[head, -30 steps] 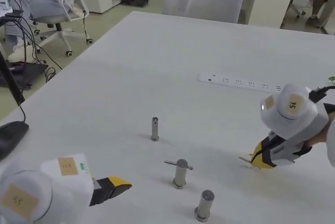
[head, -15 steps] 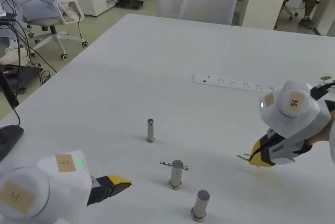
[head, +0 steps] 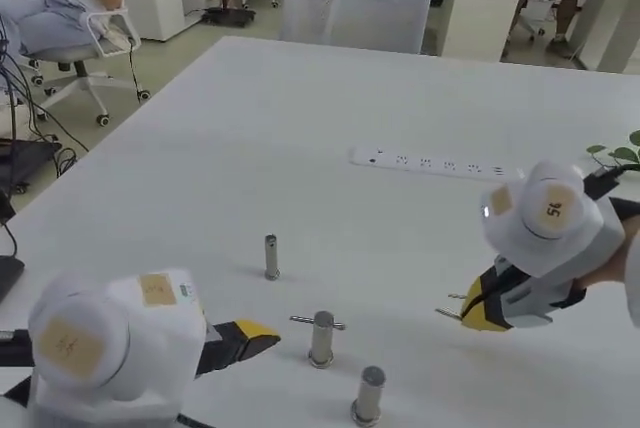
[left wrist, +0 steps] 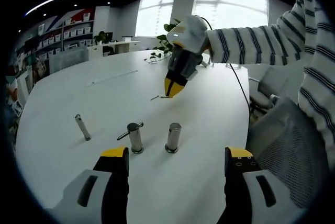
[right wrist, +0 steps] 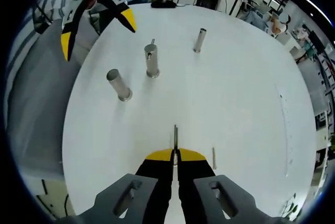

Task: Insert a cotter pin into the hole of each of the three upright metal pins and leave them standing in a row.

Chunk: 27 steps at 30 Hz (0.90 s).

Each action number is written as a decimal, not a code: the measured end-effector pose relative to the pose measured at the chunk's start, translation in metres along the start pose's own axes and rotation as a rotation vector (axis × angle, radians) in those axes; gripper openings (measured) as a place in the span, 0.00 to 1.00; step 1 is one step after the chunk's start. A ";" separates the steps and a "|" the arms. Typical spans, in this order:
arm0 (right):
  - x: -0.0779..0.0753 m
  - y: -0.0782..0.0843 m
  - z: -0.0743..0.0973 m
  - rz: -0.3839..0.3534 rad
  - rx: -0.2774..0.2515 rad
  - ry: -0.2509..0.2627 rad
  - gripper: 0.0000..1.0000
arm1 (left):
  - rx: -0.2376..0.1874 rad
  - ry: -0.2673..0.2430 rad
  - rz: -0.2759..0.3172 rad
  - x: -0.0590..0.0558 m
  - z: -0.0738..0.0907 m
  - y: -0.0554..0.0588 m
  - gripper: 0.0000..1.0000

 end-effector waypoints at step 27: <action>0.046 -0.012 0.022 0.076 -0.031 0.039 0.02 | -0.046 0.088 0.026 -0.007 -0.027 -0.029 0.55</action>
Point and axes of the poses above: the centre of the closed fingertips' face, and the gripper's own axes: z roughly backward along the fingers, x roughly to its left, y roughly out of its underside, the point moved 1 cm from there along z, roughly backward along the fingers, and after that the axes turned 7 degrees about -z, right-handed, at the moved point
